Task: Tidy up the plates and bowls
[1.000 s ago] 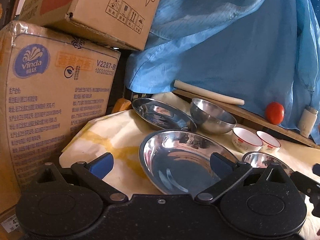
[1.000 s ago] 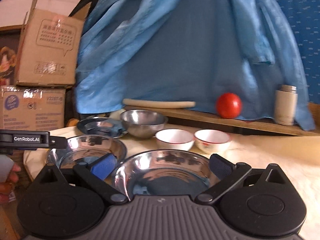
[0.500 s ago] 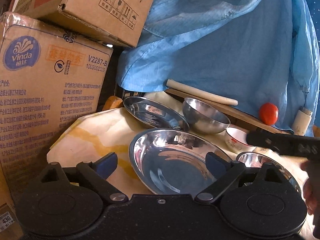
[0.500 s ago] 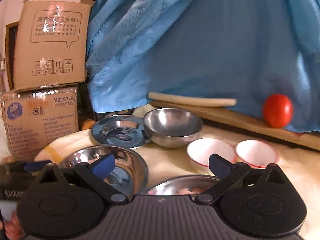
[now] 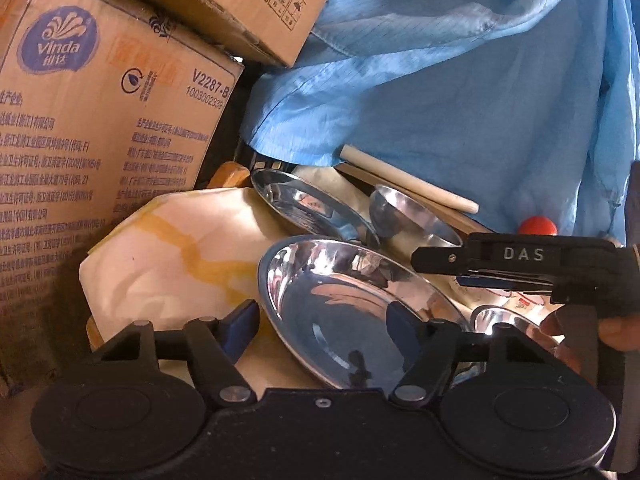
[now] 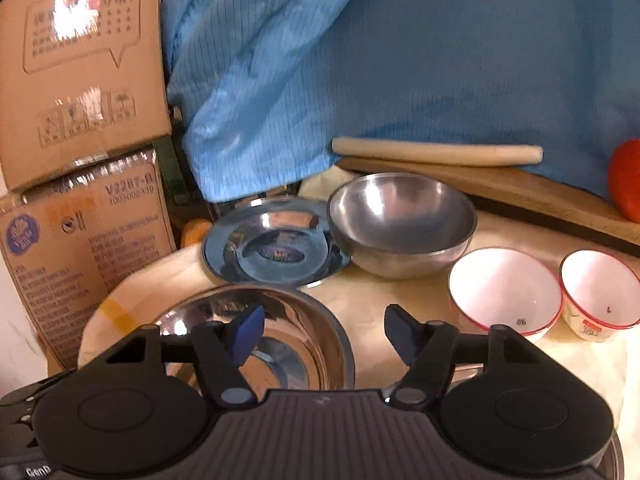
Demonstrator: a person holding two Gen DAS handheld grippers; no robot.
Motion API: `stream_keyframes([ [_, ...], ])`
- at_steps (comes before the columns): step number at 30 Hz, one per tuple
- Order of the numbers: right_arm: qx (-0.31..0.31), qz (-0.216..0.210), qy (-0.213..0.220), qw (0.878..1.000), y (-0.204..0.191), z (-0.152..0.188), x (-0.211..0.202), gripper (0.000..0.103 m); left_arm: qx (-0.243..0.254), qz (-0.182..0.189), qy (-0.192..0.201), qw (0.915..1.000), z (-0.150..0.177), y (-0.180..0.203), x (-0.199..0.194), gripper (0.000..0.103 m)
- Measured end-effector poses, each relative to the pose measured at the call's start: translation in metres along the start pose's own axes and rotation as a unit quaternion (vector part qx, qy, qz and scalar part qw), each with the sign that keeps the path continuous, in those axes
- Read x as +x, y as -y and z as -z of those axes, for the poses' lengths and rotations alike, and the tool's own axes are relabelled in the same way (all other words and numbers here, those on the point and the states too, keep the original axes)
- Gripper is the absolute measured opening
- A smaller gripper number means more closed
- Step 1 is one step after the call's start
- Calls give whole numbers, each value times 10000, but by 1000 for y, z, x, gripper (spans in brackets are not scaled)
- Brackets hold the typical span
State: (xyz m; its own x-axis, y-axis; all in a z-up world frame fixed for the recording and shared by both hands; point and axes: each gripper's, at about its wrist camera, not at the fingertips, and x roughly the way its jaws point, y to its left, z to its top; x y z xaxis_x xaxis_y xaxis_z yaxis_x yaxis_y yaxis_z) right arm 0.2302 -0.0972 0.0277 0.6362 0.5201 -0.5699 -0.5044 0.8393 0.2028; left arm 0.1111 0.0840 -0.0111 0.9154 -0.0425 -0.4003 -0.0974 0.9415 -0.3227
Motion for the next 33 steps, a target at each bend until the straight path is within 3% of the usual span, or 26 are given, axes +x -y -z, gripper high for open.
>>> stream_keyframes([
  [3, -92, 148, -272, 9995, -3, 0, 9, 69, -52, 8, 45, 10000, 1, -1, 1, 69],
  [5, -142, 226, -435, 9987, -3, -1, 15, 67, -104, 7, 16, 9999, 1, -3, 2, 62],
  [7, -154, 251, -591, 9978, -2, -2, 20, 60, -166, -21, 24, 9999, 1, -6, 2, 50],
  [10, -61, 192, -783, 9967, 0, -3, 25, 52, -200, -79, 46, 9998, 2, -7, 3, 42],
  [13, -54, 201, -881, 9959, -1, -3, 29, 33, -221, -156, 71, 9996, 1, -9, 3, 31],
  [16, 58, 299, -876, 9957, -2, -1, 31, 27, -268, -218, 91, 9994, 0, -12, 3, 24],
  [21, 348, 441, -756, 9956, -5, 2, 27, 24, -361, -317, 113, 9988, -2, -15, 3, 21],
  [27, 751, 156, -556, 9955, -5, 1, 19, 19, -394, -510, 256, 9976, -9, -16, -5, 20],
  [33, 988, 51, -204, 9949, 2, 4, -5, 15, -334, -475, 424, 9974, -20, -5, -14, 20],
])
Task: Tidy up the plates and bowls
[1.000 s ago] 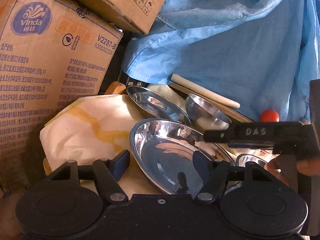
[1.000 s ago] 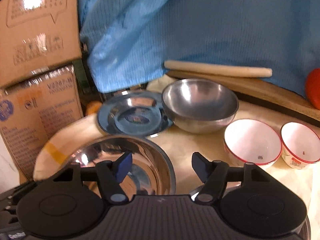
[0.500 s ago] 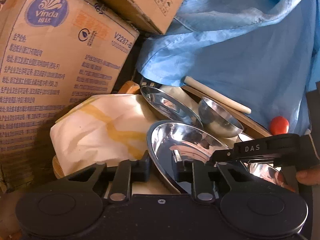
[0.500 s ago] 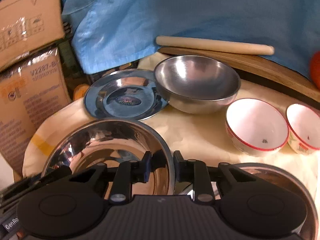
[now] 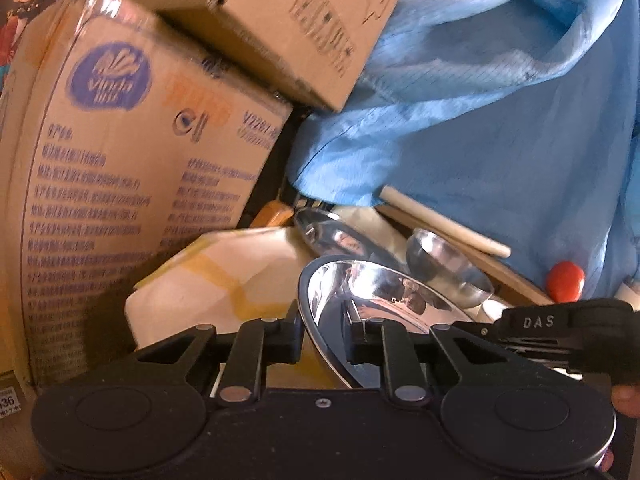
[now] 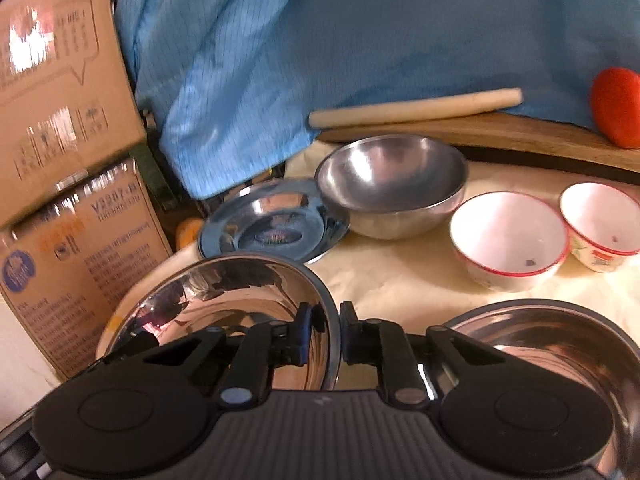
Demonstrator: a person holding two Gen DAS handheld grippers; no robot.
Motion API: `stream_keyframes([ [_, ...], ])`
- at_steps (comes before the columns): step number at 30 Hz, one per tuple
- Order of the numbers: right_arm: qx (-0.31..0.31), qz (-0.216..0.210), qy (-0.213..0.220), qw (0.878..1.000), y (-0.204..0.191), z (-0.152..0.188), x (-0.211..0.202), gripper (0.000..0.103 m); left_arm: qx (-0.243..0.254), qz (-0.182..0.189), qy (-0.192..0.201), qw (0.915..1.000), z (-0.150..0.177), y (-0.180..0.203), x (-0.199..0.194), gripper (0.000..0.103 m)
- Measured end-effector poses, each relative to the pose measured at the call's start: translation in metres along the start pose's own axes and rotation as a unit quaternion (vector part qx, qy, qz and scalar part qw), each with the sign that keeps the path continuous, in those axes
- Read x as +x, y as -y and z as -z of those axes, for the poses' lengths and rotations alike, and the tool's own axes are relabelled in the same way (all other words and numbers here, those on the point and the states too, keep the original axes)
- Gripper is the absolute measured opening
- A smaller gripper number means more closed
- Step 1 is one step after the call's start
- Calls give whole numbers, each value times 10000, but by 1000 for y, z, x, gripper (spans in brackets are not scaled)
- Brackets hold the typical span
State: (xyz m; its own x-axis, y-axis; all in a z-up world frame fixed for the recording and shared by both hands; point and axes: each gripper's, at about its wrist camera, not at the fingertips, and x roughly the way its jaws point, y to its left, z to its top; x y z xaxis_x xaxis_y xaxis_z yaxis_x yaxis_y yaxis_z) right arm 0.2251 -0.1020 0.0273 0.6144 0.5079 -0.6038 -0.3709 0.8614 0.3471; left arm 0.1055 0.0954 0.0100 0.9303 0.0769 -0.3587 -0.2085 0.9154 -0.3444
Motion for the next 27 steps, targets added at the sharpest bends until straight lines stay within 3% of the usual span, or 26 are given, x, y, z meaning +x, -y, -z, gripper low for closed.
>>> stream_keyframes([
  [9, 680, 36, 646, 9956, 49, 9, -59, 15, 226, 520, -50, 9984, -2, 50, 0, 20],
  [15, 891, 474, 1001, 9898, 84, 24, -100, 15, 487, 895, -291, 9944, 15, 94, 5, 20],
  [27, 683, 1231, 1185, 9829, 95, 62, -125, 15, 964, 892, -693, 9889, 44, 127, 10, 20],
])
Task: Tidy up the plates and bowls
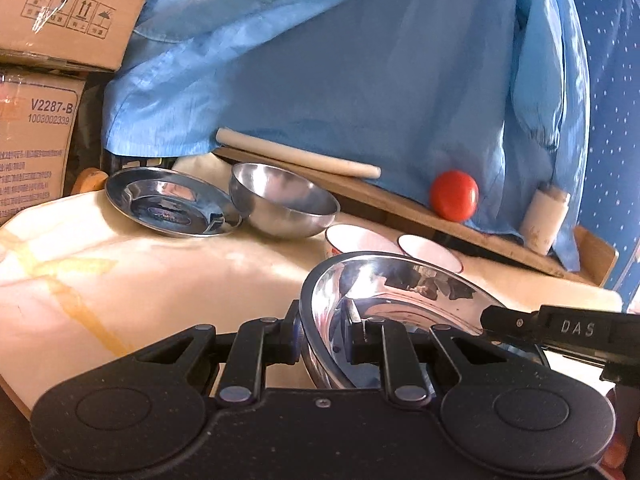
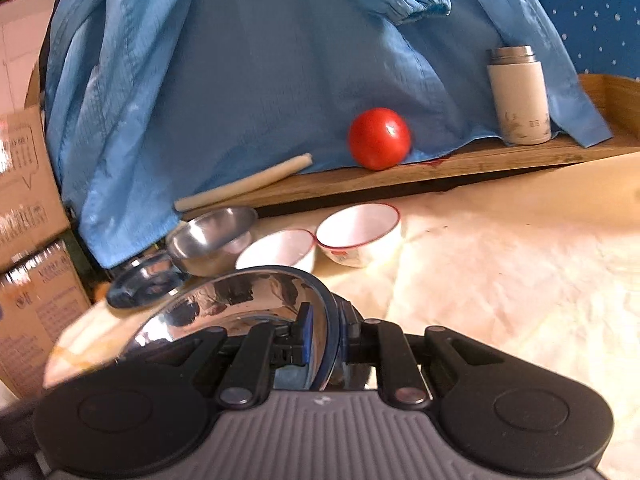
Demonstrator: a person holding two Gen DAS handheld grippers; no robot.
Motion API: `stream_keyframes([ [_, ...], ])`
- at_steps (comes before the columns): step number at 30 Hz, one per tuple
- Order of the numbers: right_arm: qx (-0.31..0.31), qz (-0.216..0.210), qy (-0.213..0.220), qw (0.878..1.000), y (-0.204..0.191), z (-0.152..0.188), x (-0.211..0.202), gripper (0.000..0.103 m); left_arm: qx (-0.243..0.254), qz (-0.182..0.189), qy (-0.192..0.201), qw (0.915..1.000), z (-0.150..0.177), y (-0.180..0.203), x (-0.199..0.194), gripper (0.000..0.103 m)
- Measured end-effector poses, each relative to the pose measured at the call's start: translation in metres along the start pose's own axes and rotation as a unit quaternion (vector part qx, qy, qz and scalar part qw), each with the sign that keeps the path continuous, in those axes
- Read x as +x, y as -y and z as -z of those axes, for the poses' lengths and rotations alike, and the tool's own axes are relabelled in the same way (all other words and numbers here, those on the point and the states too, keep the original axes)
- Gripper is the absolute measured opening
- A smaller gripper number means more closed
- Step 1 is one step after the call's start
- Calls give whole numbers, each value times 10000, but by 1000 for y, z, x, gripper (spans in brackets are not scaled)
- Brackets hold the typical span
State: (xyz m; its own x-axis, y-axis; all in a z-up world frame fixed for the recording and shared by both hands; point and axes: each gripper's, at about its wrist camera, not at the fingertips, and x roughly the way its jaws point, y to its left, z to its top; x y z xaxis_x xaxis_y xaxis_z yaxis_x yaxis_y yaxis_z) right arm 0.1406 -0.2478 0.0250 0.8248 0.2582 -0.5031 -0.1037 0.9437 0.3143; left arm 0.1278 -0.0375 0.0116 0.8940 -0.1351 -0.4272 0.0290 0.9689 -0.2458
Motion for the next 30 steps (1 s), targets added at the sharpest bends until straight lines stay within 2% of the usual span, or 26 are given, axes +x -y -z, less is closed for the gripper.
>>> stream_keyframes([
  [9, -395, 388, 95, 9984, -11, 12, 0, 15, 301, -201, -84, 9993, 3, 8, 6, 21],
  [17, -613, 555, 163, 9964, -16, 17, 5, 16, 479, -421, -137, 9979, 5, 15, 15, 25],
  [26, -755, 671, 209, 9947, -17, 18, 7, 16, 489, -406, -229, 9977, 7, 15, 21, 26],
  [30, -830, 663, 210, 9941, -19, 17, 10, 20, 415, -379, -234, 9981, 6, 13, 23, 27],
])
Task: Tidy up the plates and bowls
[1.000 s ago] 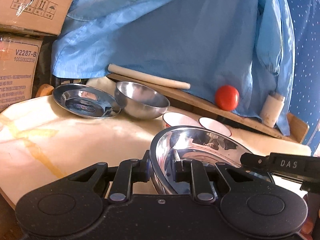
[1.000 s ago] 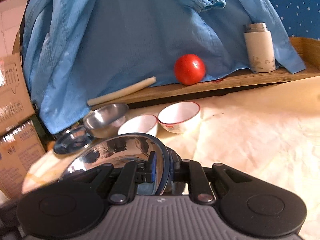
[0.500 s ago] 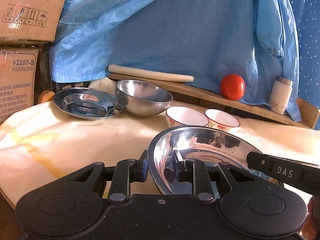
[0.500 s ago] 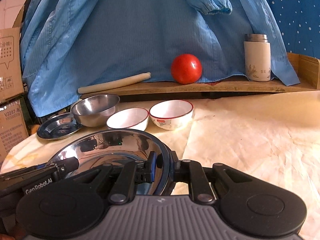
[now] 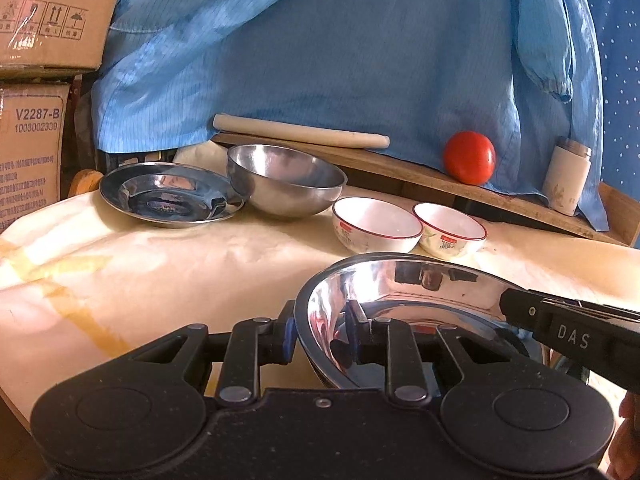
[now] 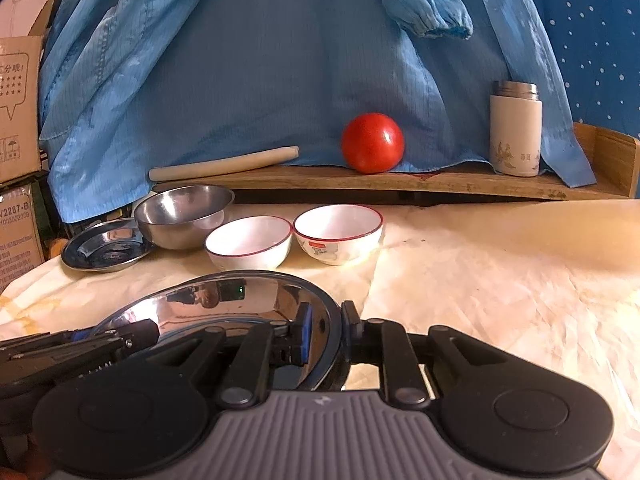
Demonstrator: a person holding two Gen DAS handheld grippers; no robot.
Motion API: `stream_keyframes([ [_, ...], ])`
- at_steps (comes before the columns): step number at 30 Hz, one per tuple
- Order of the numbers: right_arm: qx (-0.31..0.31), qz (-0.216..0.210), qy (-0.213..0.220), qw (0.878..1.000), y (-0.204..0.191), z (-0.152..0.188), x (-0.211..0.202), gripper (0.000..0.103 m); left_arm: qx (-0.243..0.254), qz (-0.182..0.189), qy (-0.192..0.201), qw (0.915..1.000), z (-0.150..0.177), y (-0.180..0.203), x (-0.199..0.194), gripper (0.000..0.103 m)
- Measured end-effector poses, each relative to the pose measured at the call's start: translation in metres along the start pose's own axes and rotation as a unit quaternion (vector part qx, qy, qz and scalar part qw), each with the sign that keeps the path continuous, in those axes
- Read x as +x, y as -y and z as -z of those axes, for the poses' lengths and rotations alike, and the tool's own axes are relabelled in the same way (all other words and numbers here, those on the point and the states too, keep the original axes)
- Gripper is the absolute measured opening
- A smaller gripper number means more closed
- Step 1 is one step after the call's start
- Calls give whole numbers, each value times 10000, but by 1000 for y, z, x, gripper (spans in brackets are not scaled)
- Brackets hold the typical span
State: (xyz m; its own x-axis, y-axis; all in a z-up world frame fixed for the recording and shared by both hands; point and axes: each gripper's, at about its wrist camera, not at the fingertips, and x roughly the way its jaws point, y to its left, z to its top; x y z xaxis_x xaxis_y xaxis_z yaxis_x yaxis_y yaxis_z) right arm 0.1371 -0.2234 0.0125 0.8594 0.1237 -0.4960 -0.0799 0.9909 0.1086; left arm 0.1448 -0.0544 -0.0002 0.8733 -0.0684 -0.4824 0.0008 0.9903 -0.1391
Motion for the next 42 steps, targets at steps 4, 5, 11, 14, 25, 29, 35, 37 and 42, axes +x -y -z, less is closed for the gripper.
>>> stream_keyframes([
  [4, -53, -1, 3, 10000, -3, -1, 2, 24, -91, 57, 15, 9999, 0, -3, 1, 27],
  [5, -59, 7, 5, 10000, -3, -1, 3, 26, -98, 68, 14, 9999, 0, -3, 1, 27],
  [11, -74, 90, 28, 9999, -5, 1, 4, 33, -172, 134, 51, 9997, 1, -6, 2, 33],
  [14, -49, 88, 8, 9999, -4, 1, 5, 35, -248, 153, 93, 9995, 0, -10, 1, 37],
  [25, -36, -82, 215, 9997, -13, -4, -5, 73, -840, 42, 431, 9955, -13, -51, -13, 80],
  [29, -139, -230, 375, 9989, -26, -11, -8, 90, -1026, -216, 622, 9925, -25, -77, -17, 94],
  [35, -310, -477, 552, 9969, -50, -23, -4, 97, -1280, -679, 783, 9863, -43, -120, -16, 102],
  [37, -338, -622, 563, 9959, -58, -28, 1, 97, -1314, -769, 785, 9852, -48, -131, -13, 102],
  [42, -340, -1232, 343, 9912, -85, -46, 21, 97, -1455, -842, 723, 9831, -59, -153, -3, 102],
])
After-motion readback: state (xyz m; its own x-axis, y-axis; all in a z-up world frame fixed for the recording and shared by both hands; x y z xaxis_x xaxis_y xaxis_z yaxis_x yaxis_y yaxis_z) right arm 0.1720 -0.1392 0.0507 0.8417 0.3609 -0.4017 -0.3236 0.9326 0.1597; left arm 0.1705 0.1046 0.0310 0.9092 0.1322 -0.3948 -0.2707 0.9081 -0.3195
